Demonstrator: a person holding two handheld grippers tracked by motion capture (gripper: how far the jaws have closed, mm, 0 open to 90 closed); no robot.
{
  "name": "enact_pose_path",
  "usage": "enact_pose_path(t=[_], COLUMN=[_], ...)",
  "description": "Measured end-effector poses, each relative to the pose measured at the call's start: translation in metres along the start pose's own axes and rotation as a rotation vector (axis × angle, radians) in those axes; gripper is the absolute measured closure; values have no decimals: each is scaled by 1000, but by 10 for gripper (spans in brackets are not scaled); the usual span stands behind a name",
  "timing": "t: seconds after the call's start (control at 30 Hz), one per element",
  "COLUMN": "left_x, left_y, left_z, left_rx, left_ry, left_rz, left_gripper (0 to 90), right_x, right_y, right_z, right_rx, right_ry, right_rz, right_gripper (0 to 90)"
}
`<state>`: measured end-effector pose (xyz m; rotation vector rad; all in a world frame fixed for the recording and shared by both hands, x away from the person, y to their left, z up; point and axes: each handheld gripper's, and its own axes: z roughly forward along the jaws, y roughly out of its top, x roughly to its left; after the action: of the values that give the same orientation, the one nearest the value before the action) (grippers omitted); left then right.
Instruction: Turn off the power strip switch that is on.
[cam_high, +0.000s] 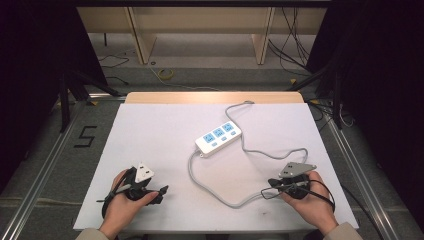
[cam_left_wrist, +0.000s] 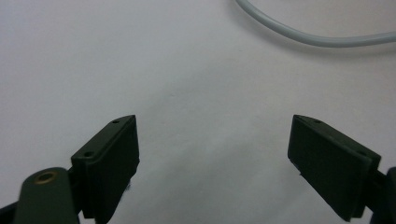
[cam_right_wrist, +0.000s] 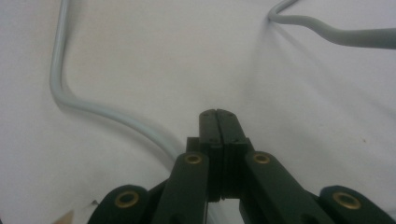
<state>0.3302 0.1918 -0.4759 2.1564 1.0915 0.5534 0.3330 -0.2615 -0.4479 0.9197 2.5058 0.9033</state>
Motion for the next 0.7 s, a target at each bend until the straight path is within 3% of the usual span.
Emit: enact_pose_path(t=[0.7], left_x=[0], left_y=[0], left_z=[0], left_rx=[-1], left_ry=[1], left_rz=[-3], left_gripper=[162], right_x=[2], right_y=[13], right_z=[5], right_rx=[3], right_ry=[4], right_rz=[-18], right_gripper=[900])
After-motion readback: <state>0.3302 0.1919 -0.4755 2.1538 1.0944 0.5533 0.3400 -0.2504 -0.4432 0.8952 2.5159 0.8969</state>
